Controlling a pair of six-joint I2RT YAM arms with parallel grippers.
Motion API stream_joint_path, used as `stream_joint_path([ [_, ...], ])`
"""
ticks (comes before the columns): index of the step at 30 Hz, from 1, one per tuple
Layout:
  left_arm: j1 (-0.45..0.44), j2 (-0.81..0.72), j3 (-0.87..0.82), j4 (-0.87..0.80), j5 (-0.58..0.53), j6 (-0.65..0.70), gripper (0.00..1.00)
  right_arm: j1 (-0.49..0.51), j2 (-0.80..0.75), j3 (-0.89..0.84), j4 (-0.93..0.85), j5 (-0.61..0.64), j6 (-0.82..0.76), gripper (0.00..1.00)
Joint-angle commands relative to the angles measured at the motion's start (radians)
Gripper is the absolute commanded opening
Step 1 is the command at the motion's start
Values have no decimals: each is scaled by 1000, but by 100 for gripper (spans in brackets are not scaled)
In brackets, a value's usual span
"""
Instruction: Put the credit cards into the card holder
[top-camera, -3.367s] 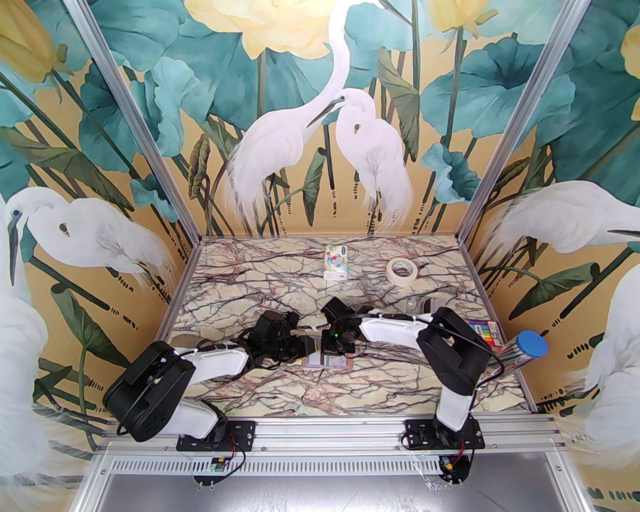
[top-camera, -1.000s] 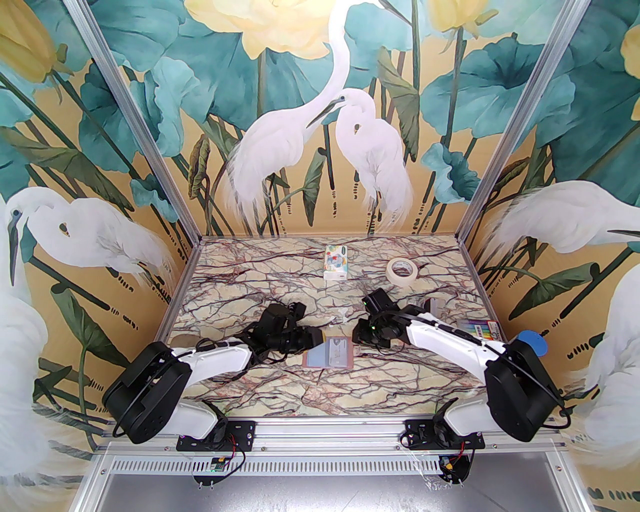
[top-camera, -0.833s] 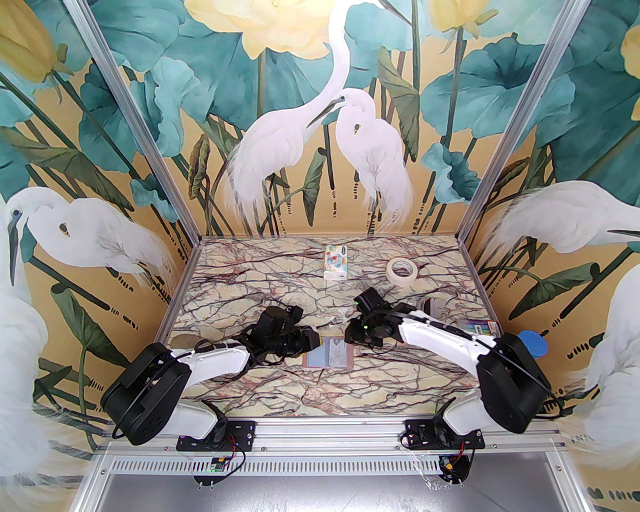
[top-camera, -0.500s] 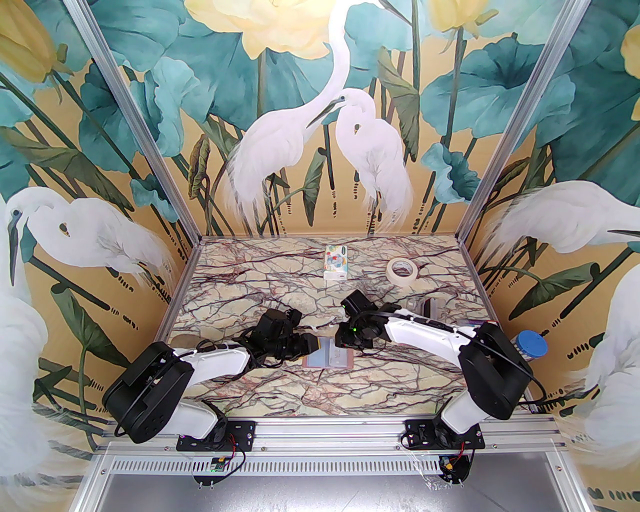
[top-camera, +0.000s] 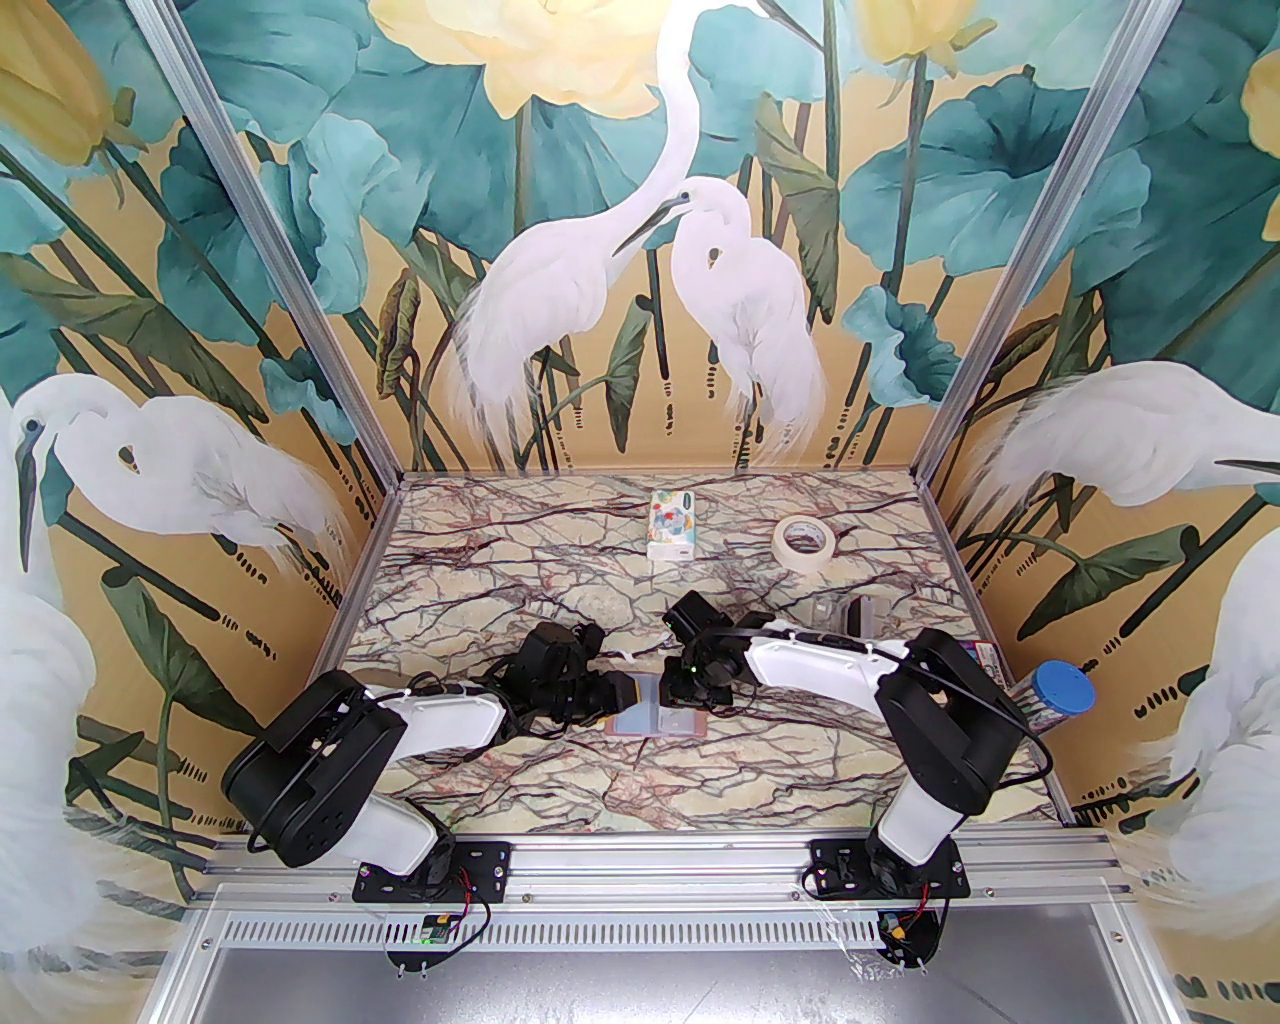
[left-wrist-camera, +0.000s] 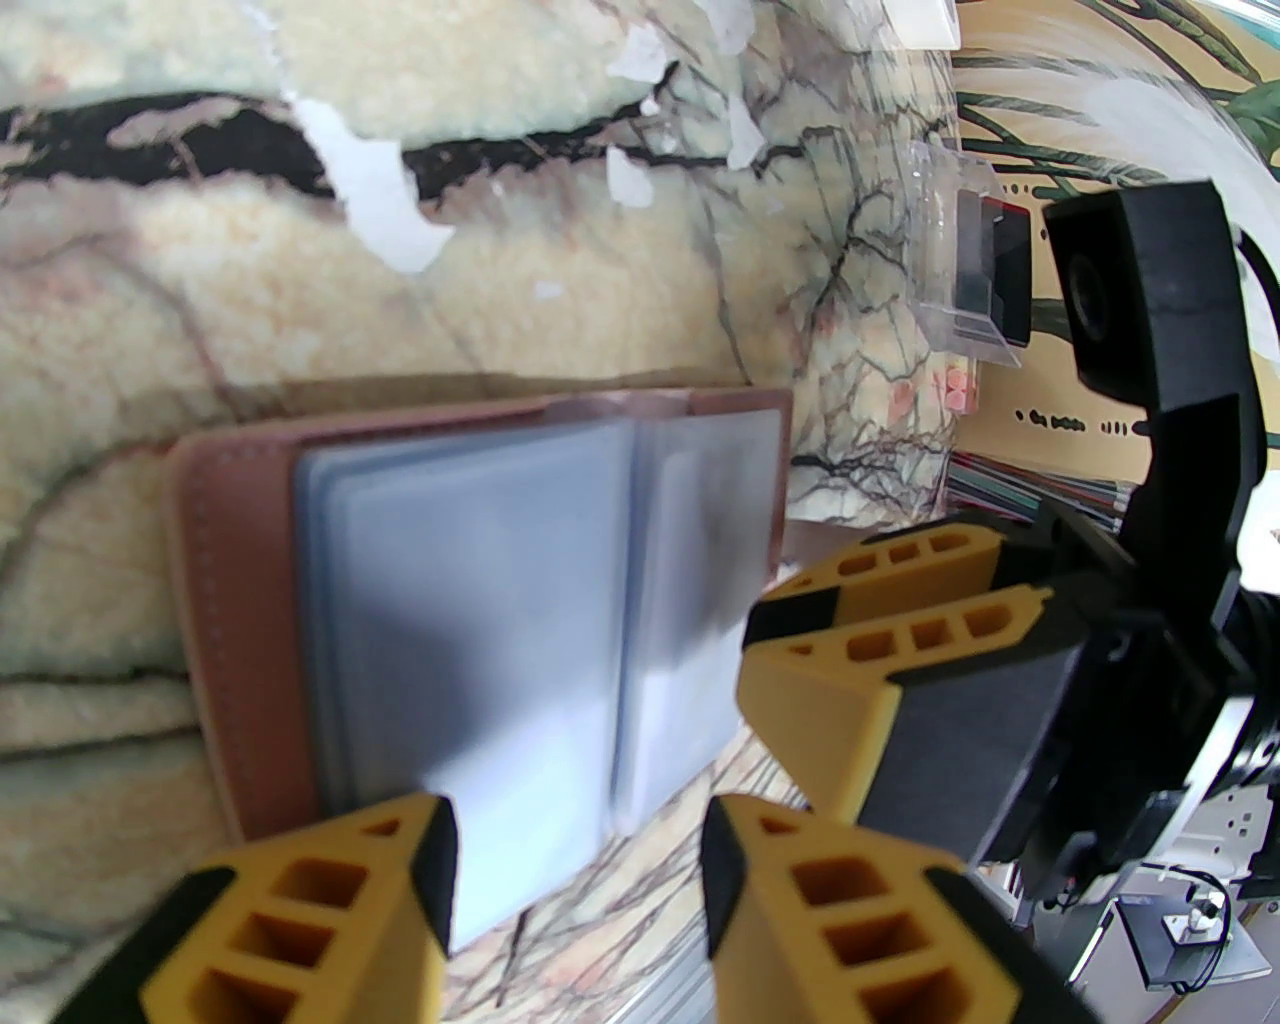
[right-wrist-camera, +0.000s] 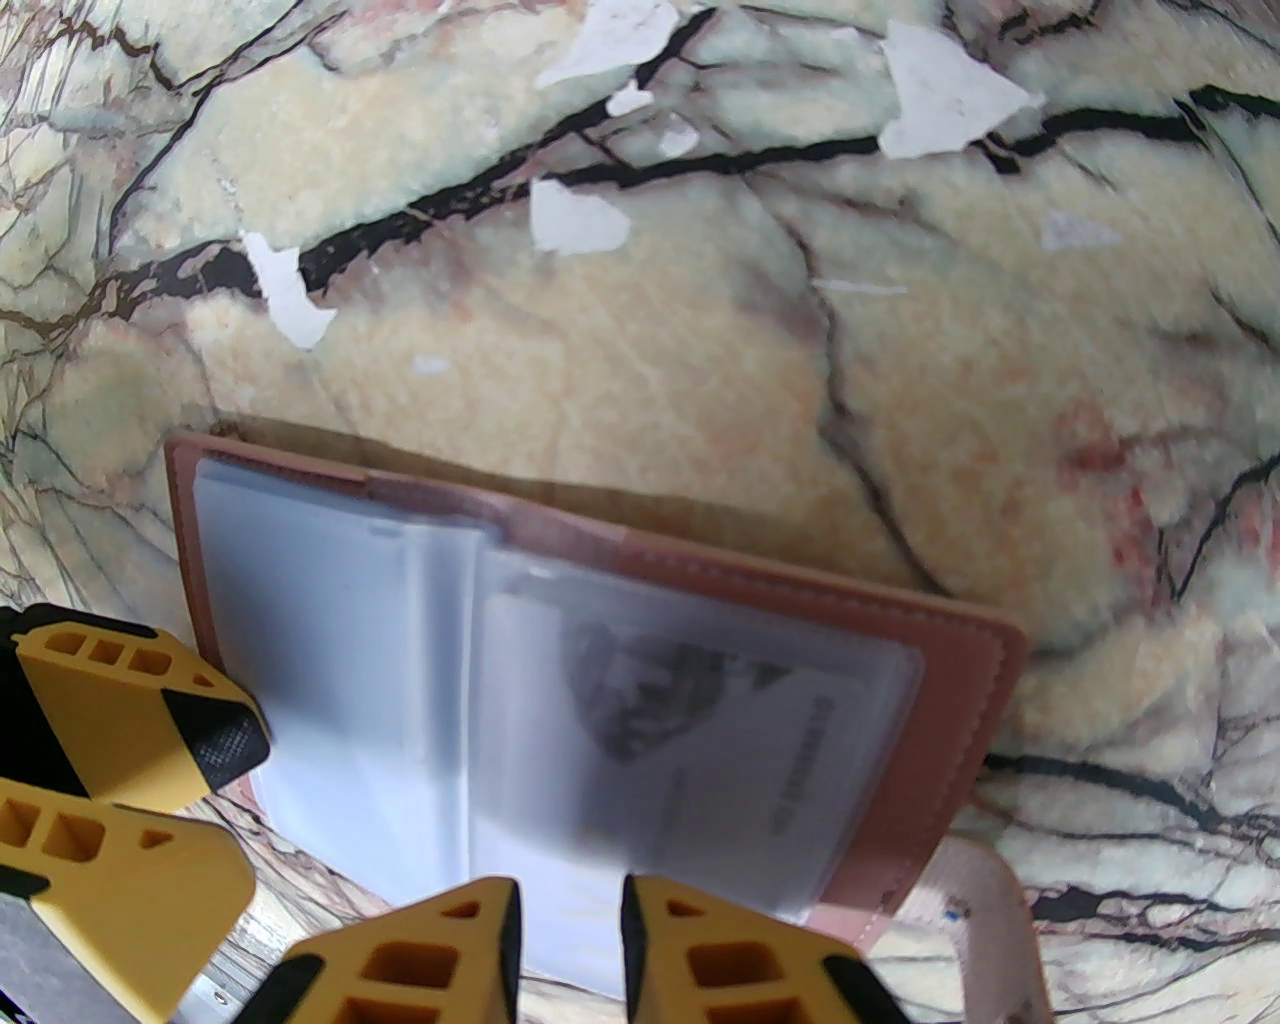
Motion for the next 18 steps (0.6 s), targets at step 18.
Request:
stream_joint_path([
  [18,6,-17,-21,20,-3,5,46,-244,-199,150,-324,250,-224,34],
])
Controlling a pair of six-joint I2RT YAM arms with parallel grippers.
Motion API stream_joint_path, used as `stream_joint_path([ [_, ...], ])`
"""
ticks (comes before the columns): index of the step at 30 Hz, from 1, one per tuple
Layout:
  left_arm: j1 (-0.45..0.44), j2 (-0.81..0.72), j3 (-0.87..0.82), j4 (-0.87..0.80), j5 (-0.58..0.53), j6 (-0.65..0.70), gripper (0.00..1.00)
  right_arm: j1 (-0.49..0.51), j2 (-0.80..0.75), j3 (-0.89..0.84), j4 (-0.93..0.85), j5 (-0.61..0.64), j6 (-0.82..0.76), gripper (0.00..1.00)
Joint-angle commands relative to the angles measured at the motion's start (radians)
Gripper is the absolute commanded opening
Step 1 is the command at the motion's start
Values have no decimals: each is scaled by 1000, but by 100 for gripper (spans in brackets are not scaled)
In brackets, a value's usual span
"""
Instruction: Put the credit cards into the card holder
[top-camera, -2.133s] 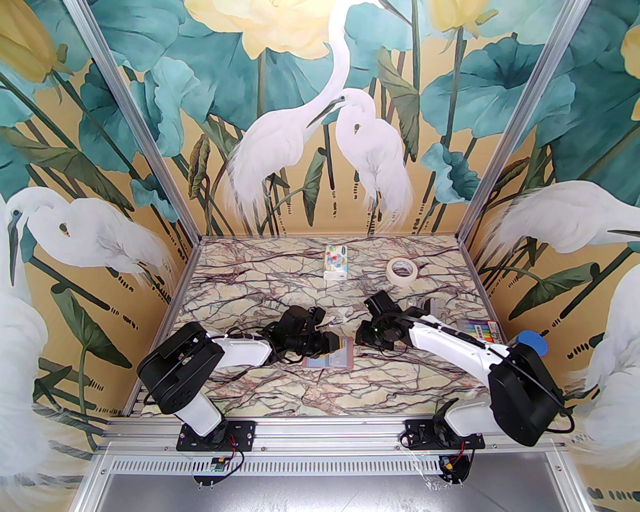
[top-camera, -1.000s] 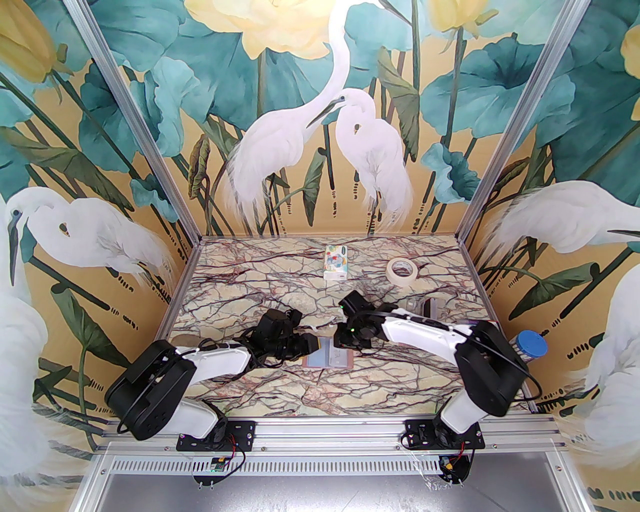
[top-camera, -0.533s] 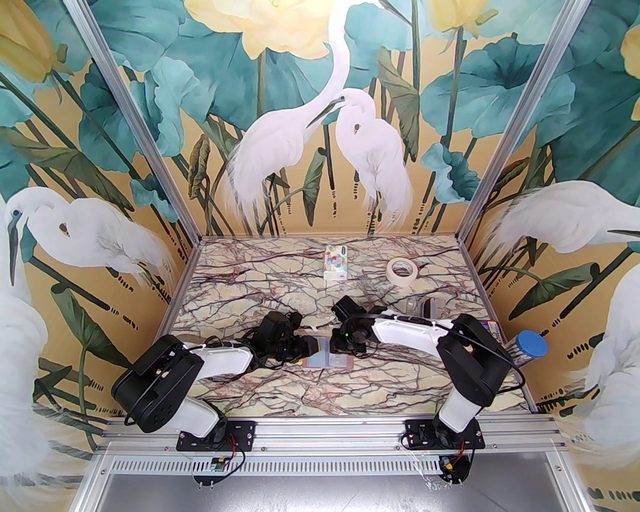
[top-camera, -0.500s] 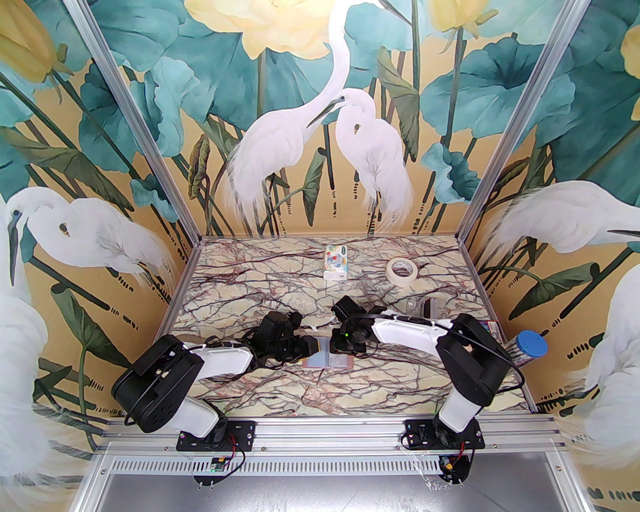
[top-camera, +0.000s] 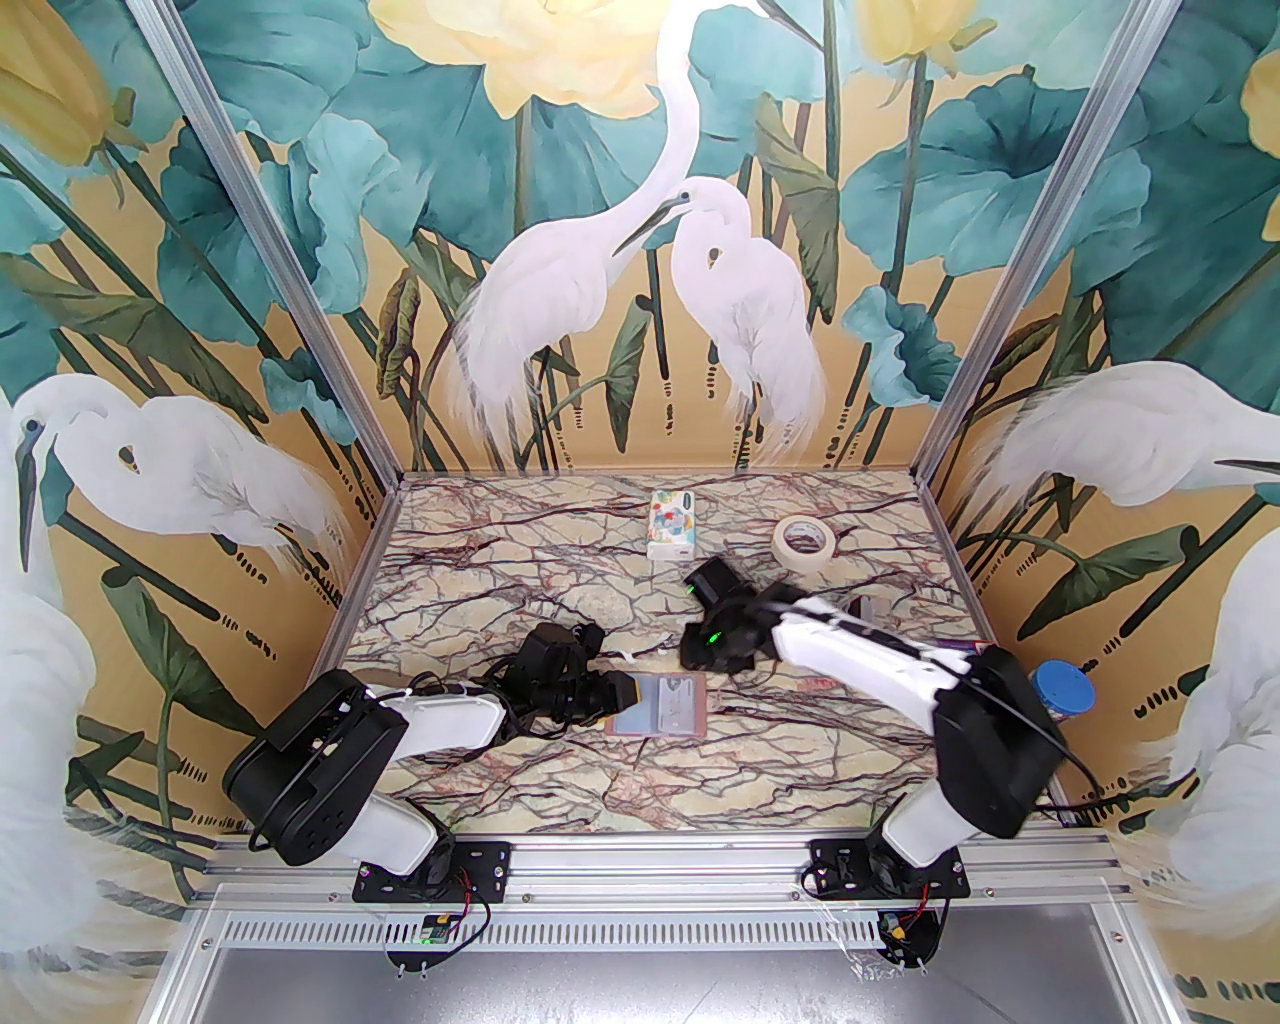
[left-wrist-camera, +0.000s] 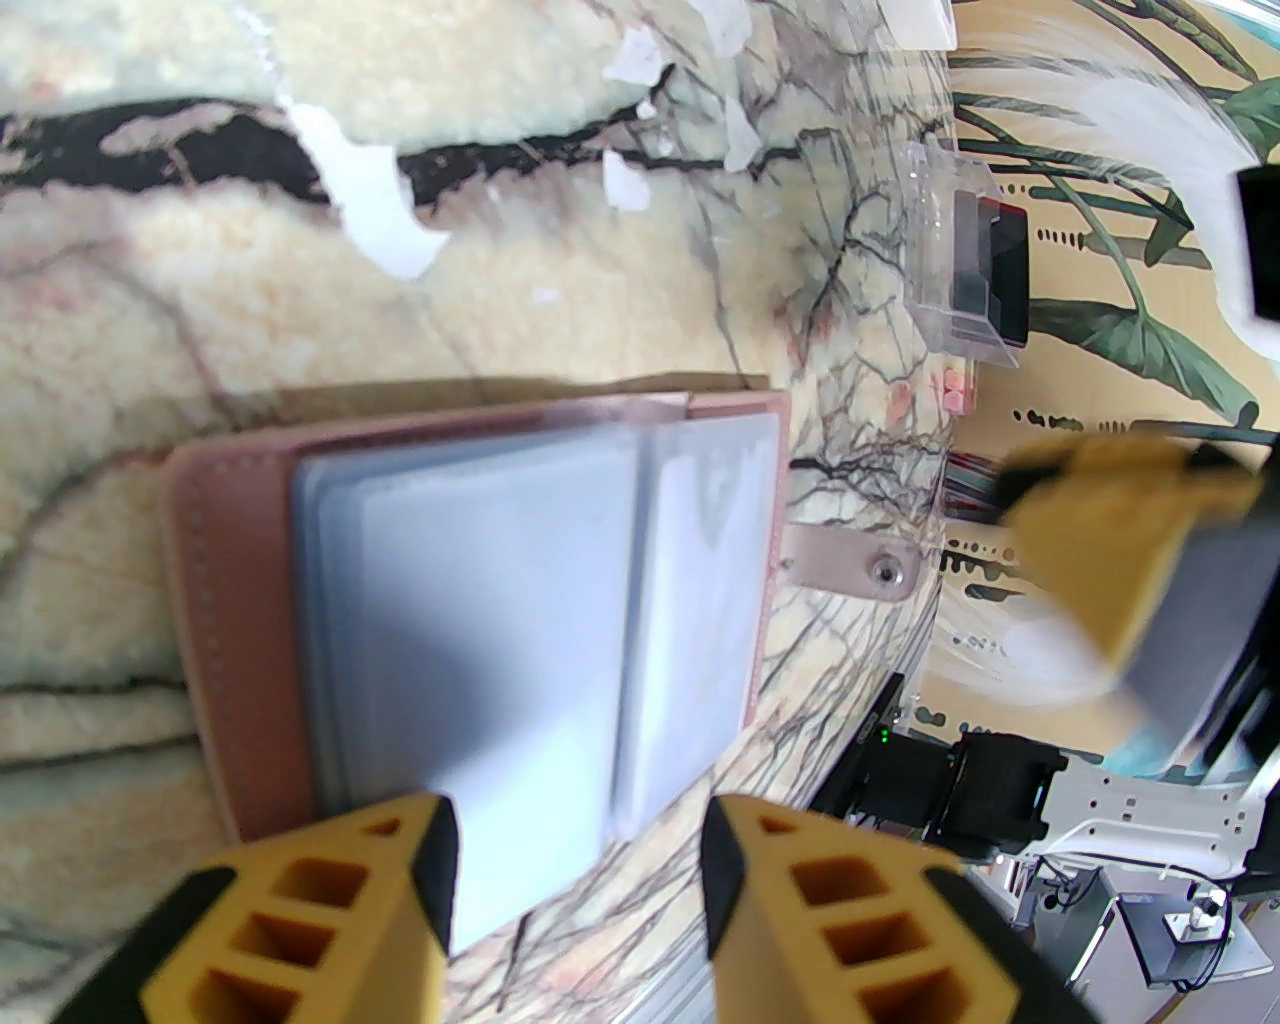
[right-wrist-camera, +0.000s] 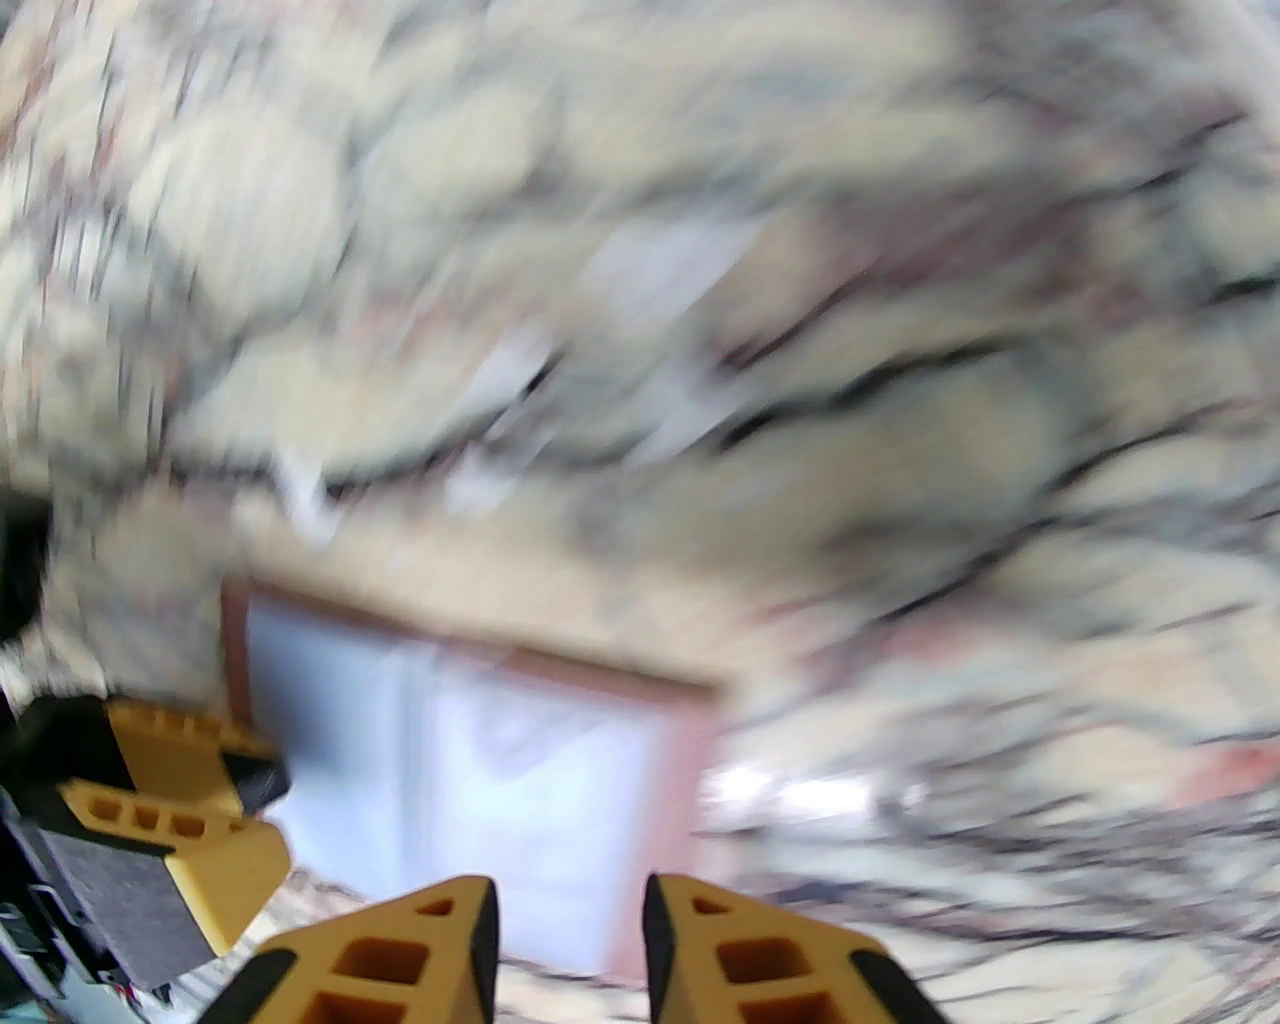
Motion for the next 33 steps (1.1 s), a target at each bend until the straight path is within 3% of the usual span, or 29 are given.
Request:
stream_joint_path([
  [1,7,-16,-17,11,-3,6,46,-114,-49,26,-121,73,-98,35],
  [6,6,-16,-19,14,-4,7,46,-295,-74,65,-196,163,-194,42],
  [10,7,-19,-22,13,-1,7,46,-379,-69,101,-245,273,-244,47],
  [15,7,-17,-24,16,2,7,46,-500,-25,135,-270,298,-280,51],
  [23,6,-11,-27,20,0,9,46,-570,92,171,-258,280,-288,56],
  [33,7,4,-23,20,4,14,46,-602,183,191,-262,322,-290,54],
])
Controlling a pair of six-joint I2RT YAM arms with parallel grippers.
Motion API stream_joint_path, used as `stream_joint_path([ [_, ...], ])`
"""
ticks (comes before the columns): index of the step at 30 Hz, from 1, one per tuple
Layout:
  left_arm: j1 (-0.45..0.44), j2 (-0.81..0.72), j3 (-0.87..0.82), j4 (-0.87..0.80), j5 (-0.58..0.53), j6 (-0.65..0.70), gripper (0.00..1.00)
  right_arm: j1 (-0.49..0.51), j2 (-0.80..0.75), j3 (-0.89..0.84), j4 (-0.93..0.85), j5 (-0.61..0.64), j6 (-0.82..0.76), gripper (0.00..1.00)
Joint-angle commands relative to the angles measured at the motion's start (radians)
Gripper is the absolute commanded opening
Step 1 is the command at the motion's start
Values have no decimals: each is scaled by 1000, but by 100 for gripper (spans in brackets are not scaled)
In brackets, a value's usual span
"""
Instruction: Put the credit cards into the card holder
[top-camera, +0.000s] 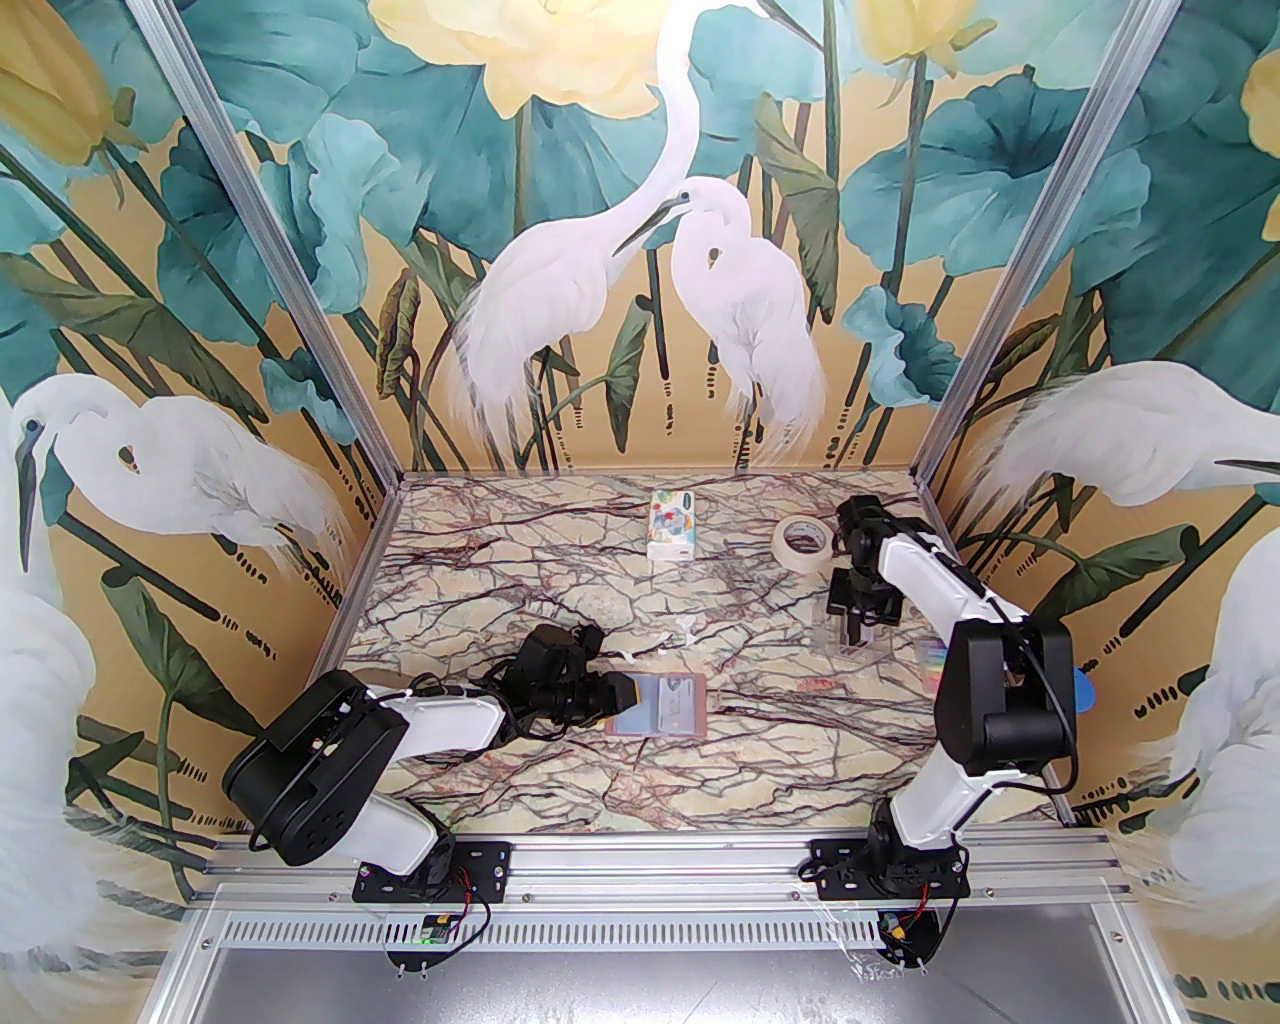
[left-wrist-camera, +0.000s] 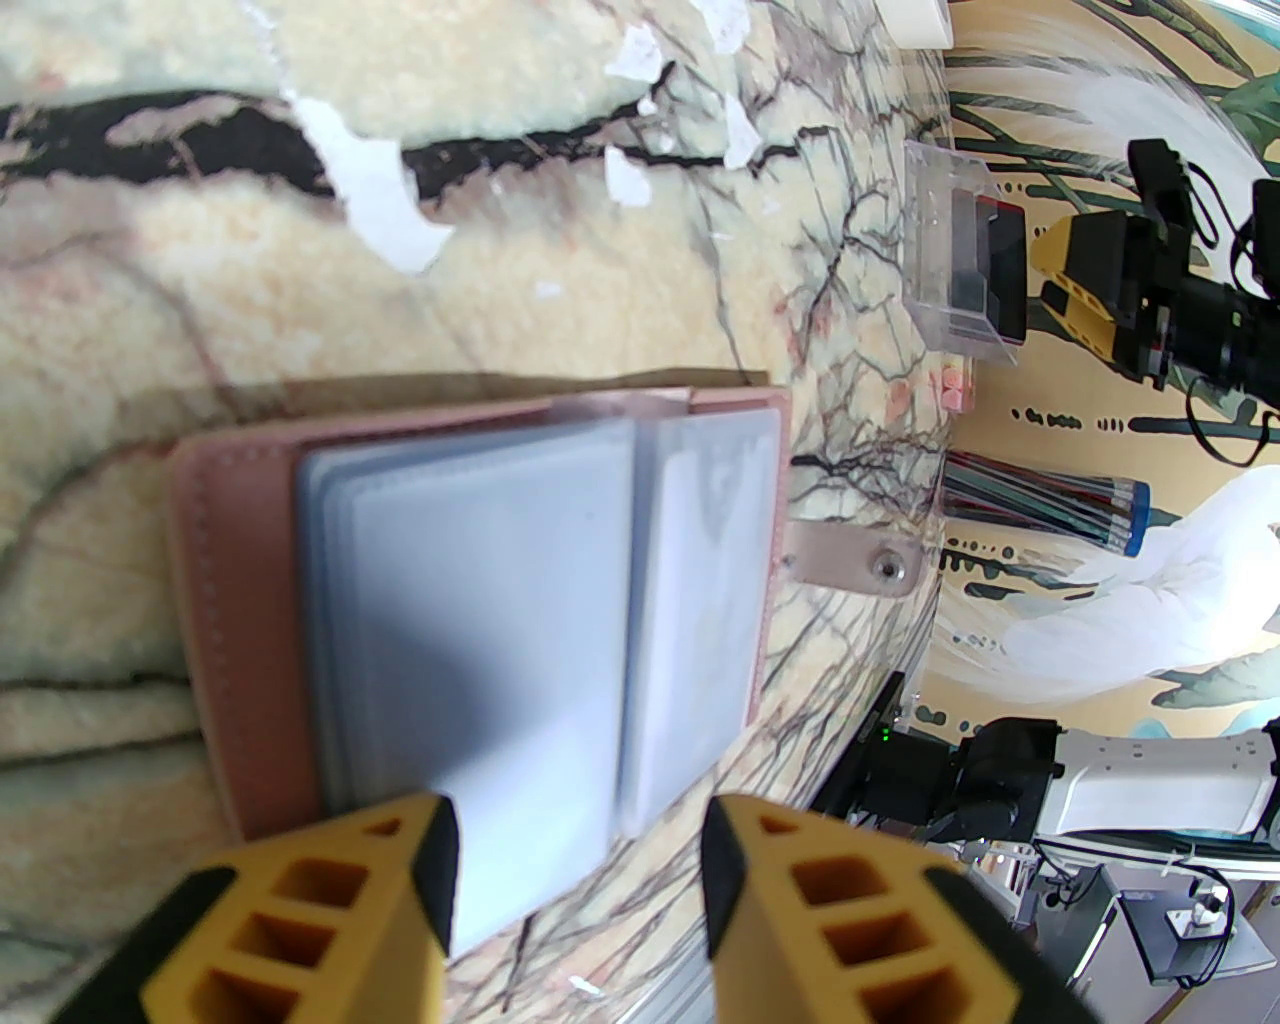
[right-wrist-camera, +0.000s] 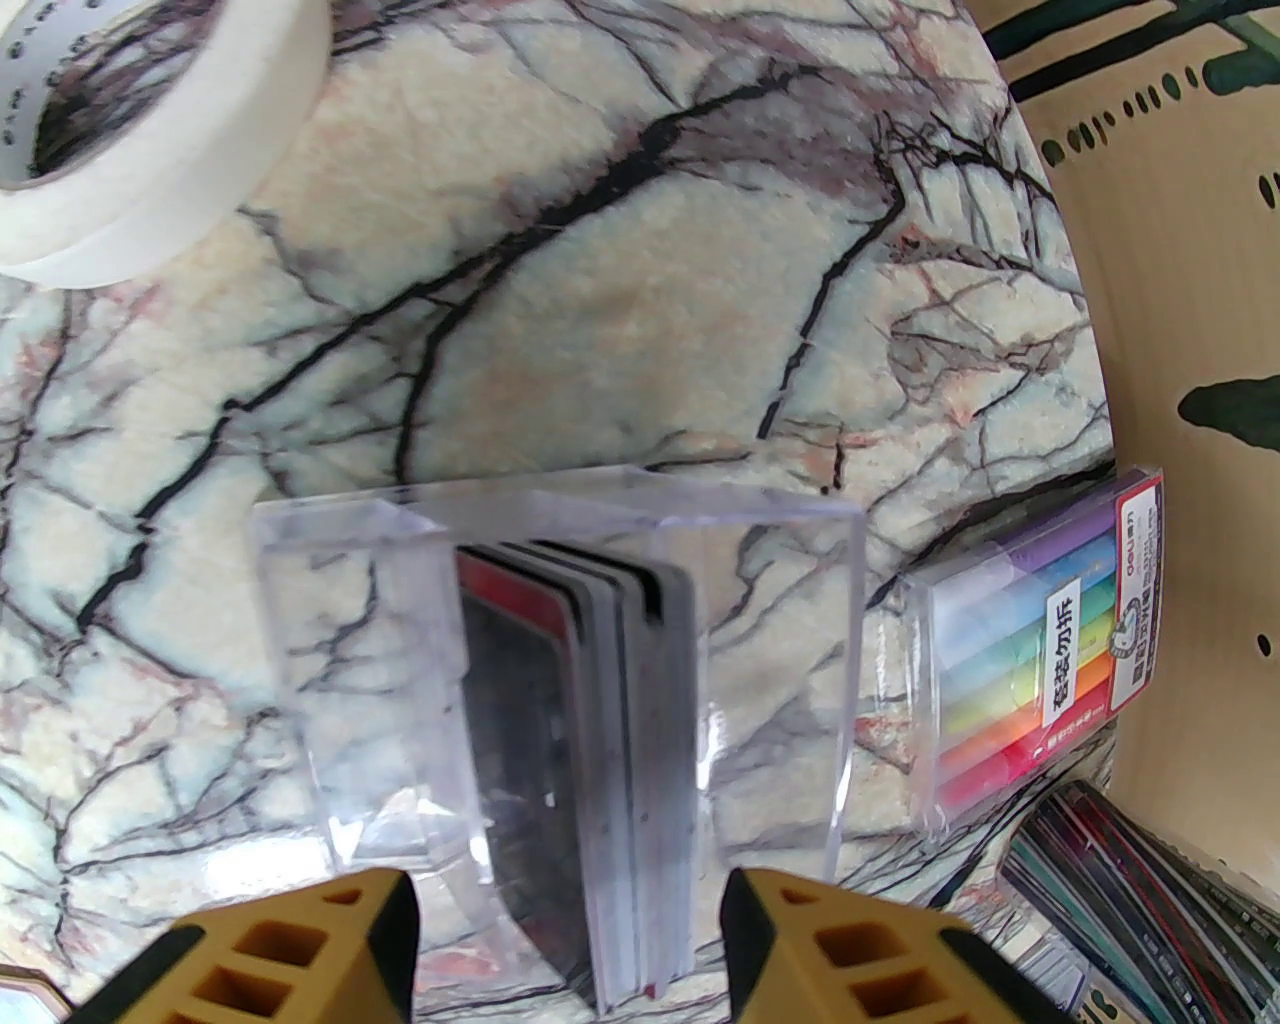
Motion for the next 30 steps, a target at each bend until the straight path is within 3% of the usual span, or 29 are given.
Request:
stream_joint_path([
  [1,6,6,-11,3,5,13,46,-12,16,28,-13,37,-8,53],
  [30,7,15,-9,12,7,12,46,-20,47,37,-42,83,-8,36],
])
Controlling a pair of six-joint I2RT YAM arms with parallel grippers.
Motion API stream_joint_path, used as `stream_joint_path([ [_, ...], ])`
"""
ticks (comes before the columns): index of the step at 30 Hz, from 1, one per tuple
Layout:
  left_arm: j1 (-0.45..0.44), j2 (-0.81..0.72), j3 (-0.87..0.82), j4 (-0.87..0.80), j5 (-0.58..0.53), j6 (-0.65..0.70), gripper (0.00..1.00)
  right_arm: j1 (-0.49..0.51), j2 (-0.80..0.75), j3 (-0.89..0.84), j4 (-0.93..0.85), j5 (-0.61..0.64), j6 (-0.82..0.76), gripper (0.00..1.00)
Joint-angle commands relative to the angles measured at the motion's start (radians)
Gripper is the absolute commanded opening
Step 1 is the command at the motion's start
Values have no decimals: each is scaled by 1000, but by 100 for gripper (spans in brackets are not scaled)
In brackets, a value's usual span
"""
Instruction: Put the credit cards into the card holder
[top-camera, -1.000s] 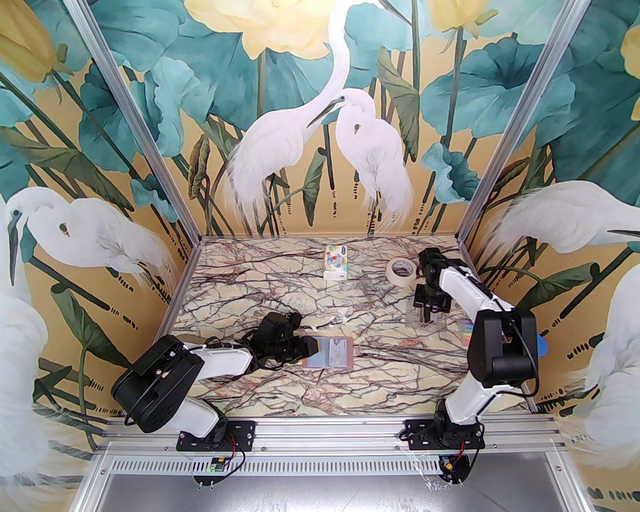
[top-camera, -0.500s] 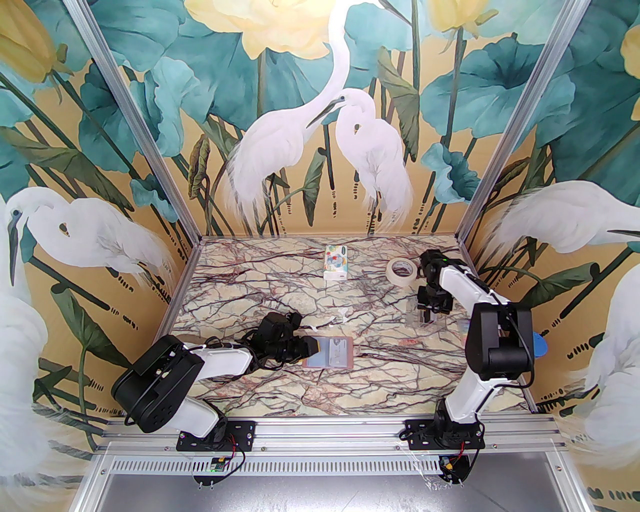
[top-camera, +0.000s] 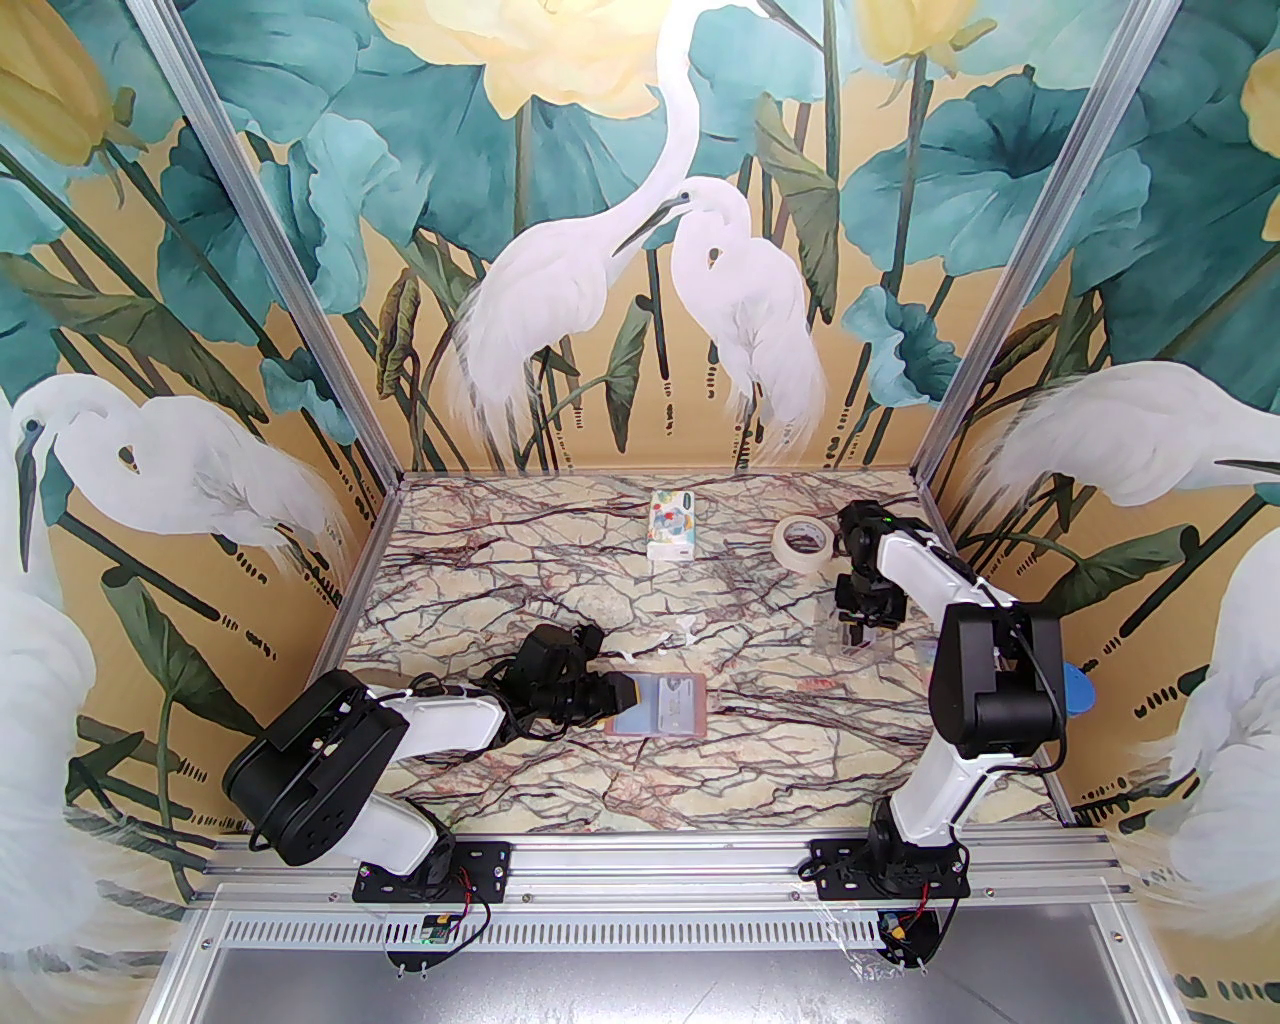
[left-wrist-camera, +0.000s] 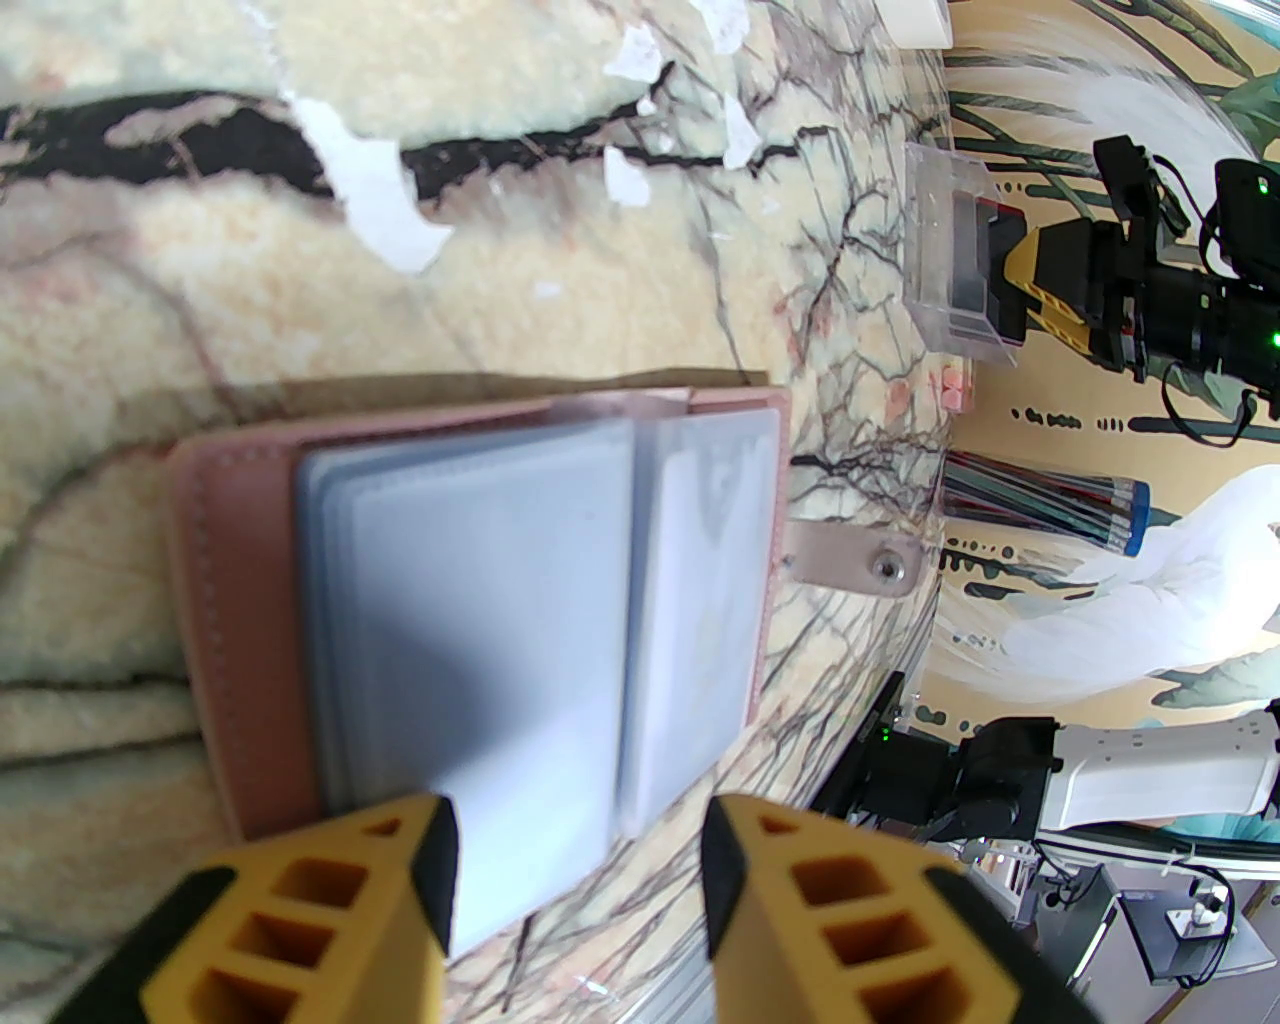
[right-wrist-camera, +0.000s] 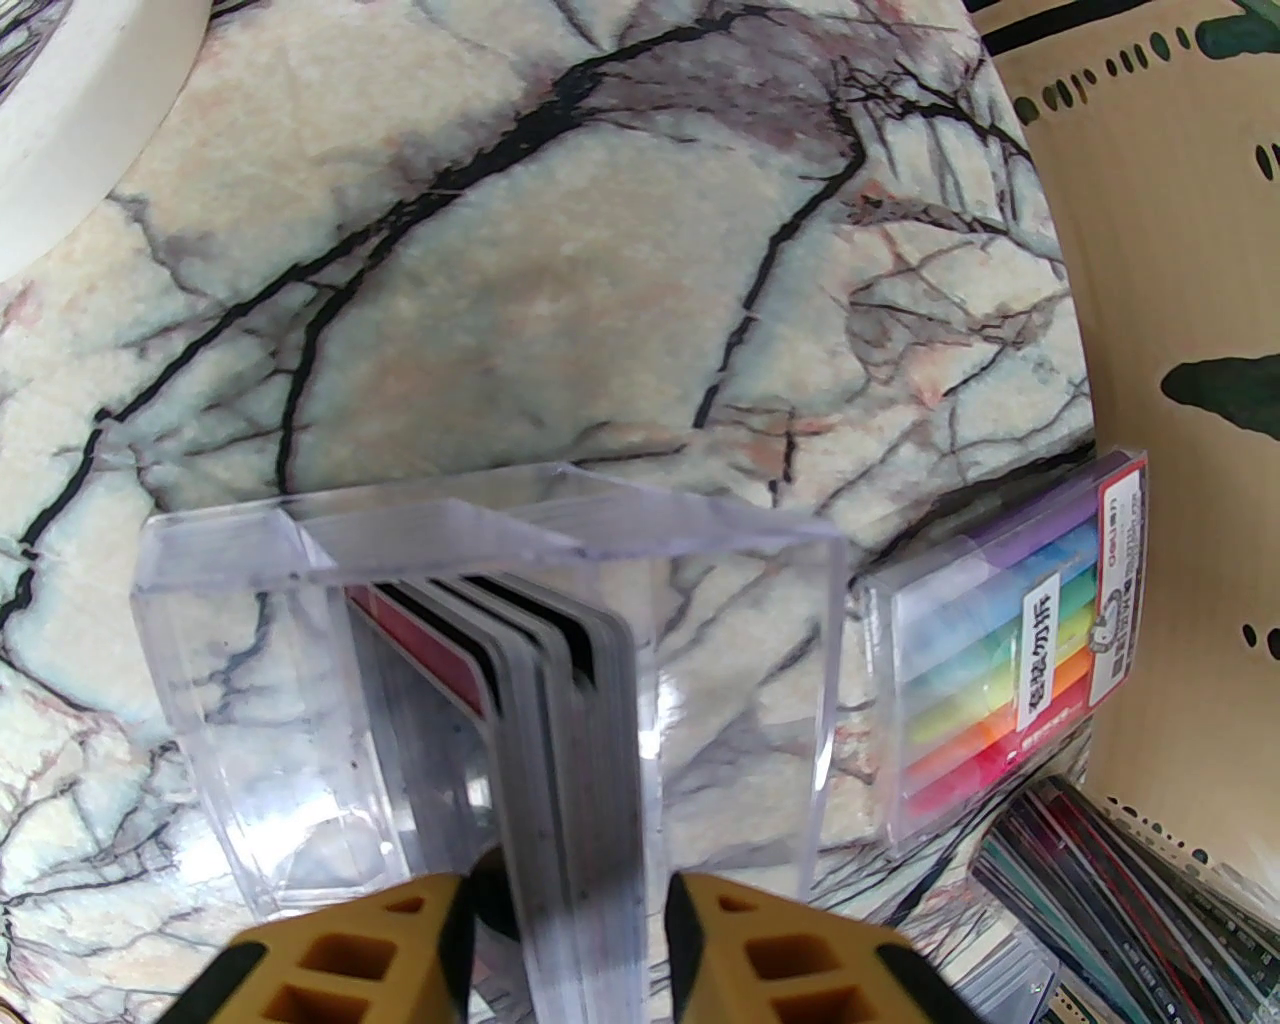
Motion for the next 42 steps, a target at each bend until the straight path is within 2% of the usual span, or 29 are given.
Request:
stream_joint_path([
  [1,6,15,-9,12,6,11,46,-3,-12,24,-24,40,-5,36],
  [19,7,20,-12,21,9,10,46,-3,-51,26,-45,86,-3,28],
  [27,6,21,-12,21,9,11,46,-3,-64,22,-51,100,-2,28],
  [37,7,28,-9,23,14,10,46,-4,-53,7,-45,110,2,31],
  [39,6,27,-12,23,14,10,46,-5,-49,10,-44,97,0,36],
  [42,6,29,-13,26,13,10,46,-6,-40,11,-42,101,-2,38],
])
